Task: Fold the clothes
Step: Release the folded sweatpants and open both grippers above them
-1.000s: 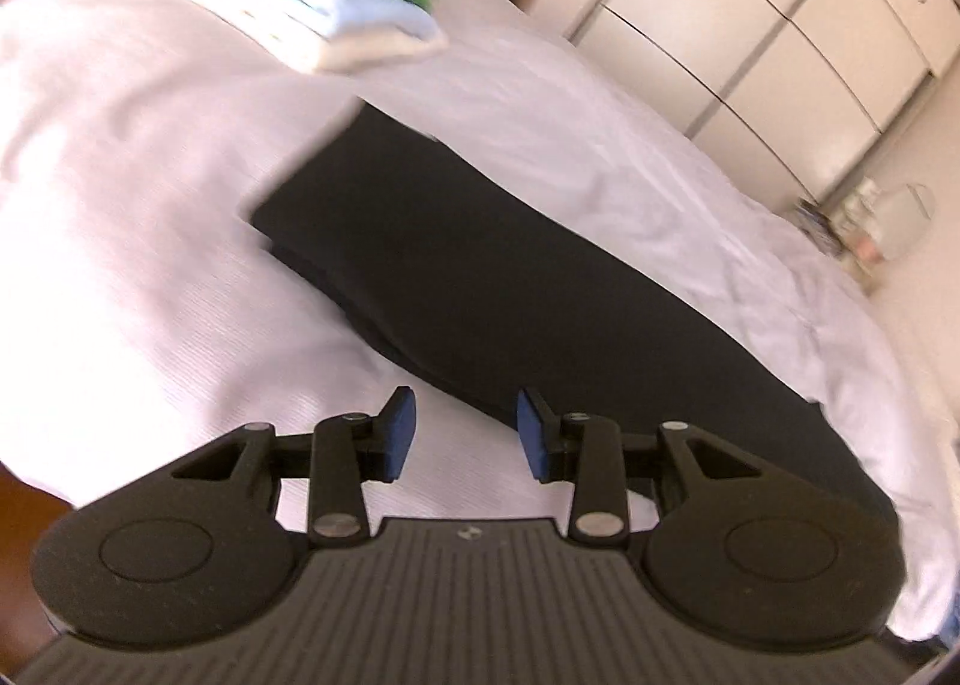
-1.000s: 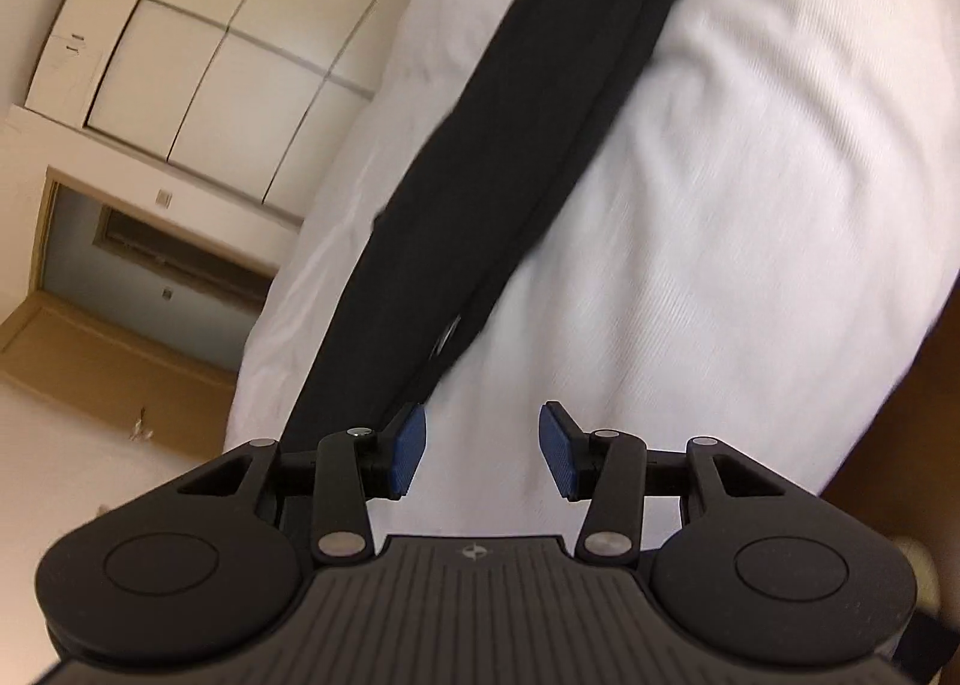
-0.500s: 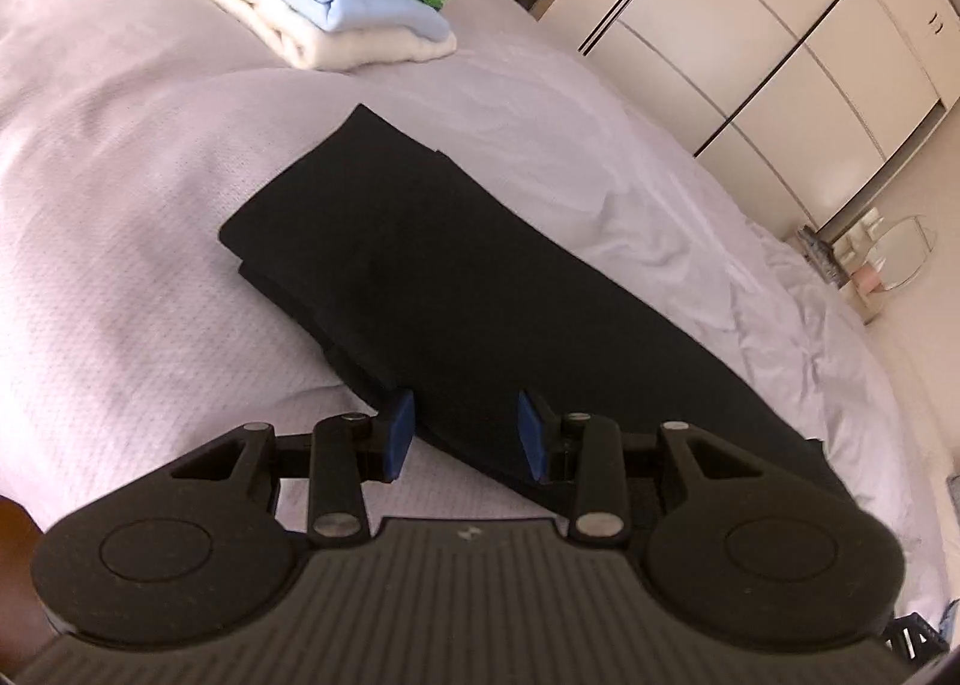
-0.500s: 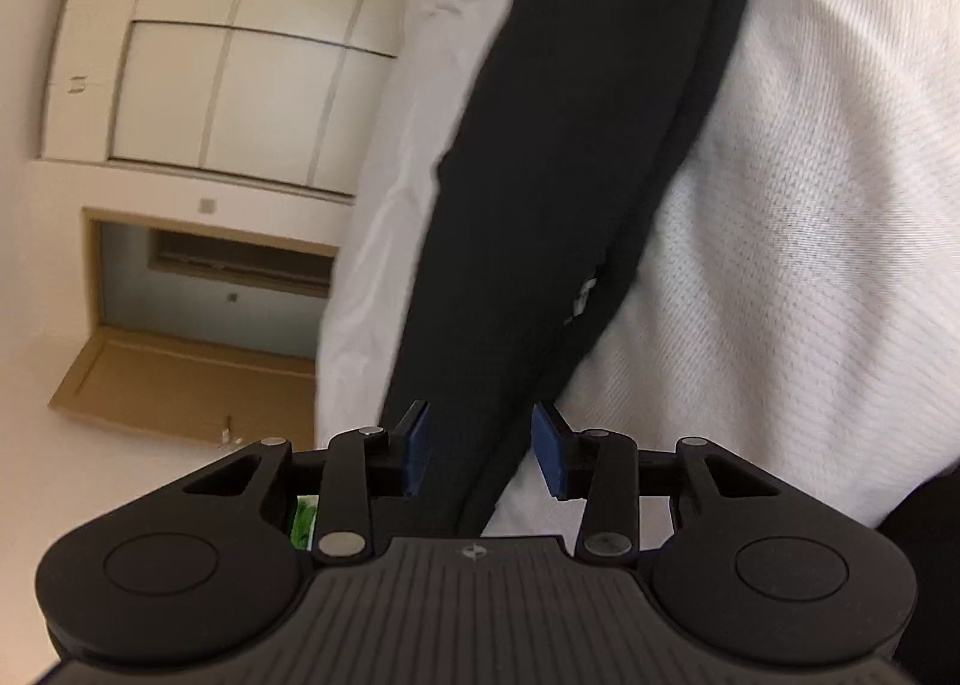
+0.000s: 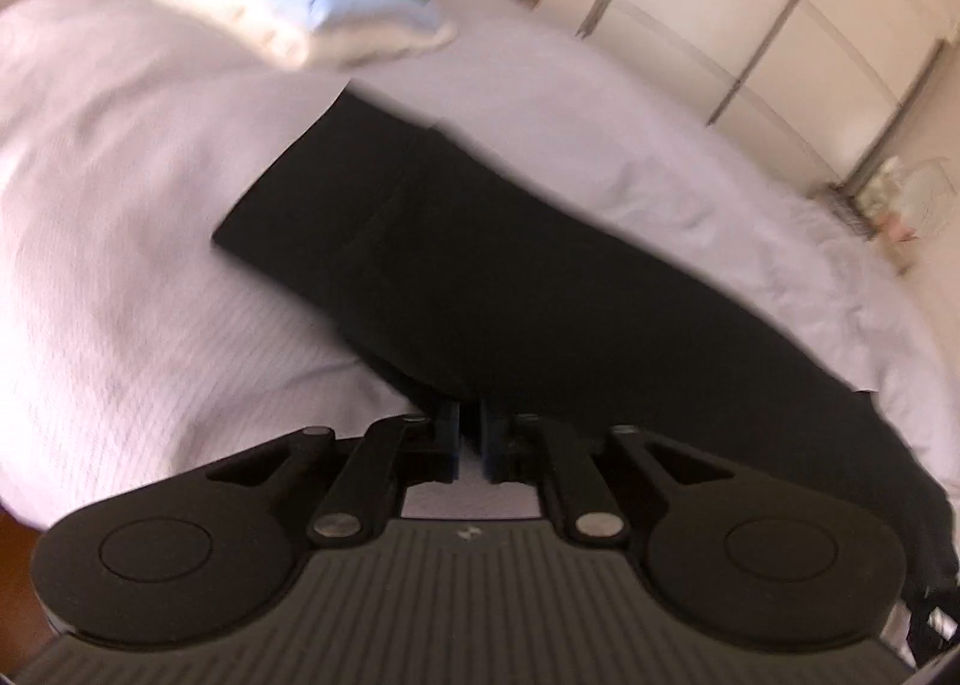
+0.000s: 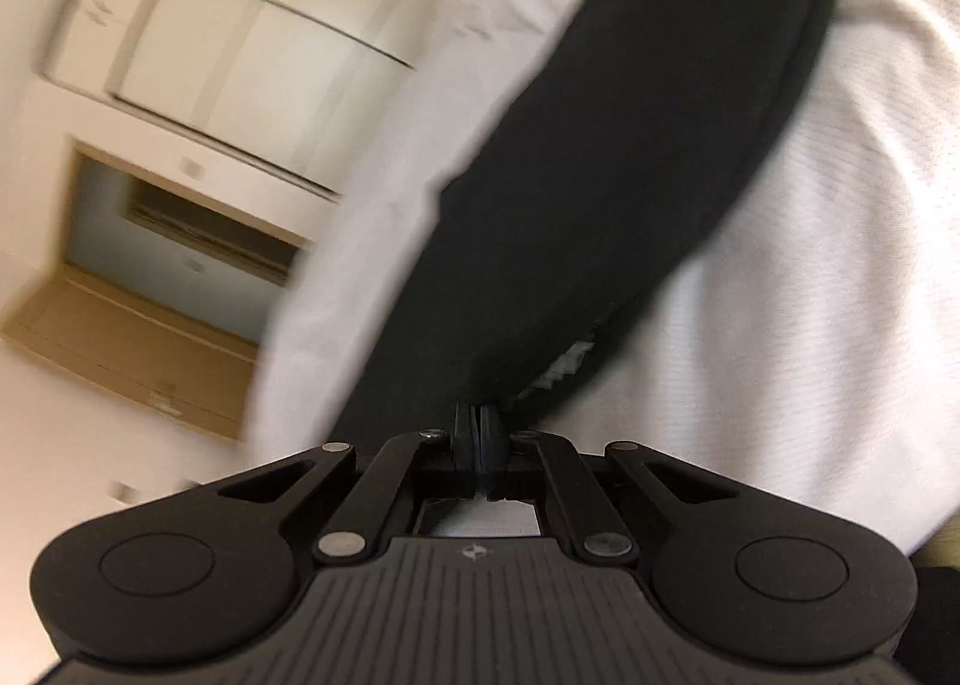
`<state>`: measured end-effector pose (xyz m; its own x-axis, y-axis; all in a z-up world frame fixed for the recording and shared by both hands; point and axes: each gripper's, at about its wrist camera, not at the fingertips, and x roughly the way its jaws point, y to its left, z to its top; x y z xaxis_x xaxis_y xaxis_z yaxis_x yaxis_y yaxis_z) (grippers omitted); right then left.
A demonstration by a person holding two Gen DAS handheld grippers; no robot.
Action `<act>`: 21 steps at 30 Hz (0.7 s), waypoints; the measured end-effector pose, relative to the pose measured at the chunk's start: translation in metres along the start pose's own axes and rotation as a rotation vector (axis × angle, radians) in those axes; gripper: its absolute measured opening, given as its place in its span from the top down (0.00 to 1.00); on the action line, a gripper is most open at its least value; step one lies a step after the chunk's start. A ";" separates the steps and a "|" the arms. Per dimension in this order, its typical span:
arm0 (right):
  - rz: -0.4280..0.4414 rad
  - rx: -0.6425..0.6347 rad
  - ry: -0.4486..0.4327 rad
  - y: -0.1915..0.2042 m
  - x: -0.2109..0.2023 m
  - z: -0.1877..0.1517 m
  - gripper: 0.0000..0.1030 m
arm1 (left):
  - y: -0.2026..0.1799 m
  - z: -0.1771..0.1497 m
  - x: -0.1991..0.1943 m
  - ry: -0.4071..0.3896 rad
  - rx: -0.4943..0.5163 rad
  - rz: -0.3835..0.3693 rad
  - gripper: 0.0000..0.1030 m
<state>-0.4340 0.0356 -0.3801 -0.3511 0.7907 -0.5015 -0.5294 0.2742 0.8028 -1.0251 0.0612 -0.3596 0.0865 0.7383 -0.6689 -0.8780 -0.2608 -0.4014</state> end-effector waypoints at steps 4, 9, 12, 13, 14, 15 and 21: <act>-0.110 -0.113 0.065 0.010 0.003 -0.008 0.92 | -0.011 0.004 -0.010 -0.042 0.045 0.082 0.86; -0.227 -0.446 -0.098 0.062 -0.019 -0.013 0.82 | -0.040 -0.002 -0.035 -0.120 0.177 0.226 0.83; -0.252 -0.604 -0.164 0.081 -0.008 -0.017 0.66 | -0.063 -0.008 -0.033 -0.115 0.272 0.331 0.81; -0.272 -0.656 -0.167 0.083 -0.001 -0.021 0.64 | -0.072 -0.010 -0.031 -0.111 0.306 0.368 0.80; -0.295 -0.695 -0.143 0.081 0.008 -0.025 0.62 | -0.079 -0.013 -0.027 -0.105 0.338 0.394 0.78; -0.318 -0.727 -0.117 0.079 0.019 -0.029 0.62 | -0.087 -0.015 -0.024 -0.099 0.370 0.418 0.78; -0.393 -0.812 -0.079 0.067 0.041 -0.052 0.57 | -0.118 -0.033 -0.023 -0.095 0.498 0.454 0.73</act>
<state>-0.5241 0.0578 -0.3630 0.0082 0.7654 -0.6436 -0.9924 0.0854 0.0888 -0.9077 0.0544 -0.3173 -0.3639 0.6803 -0.6362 -0.9314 -0.2575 0.2574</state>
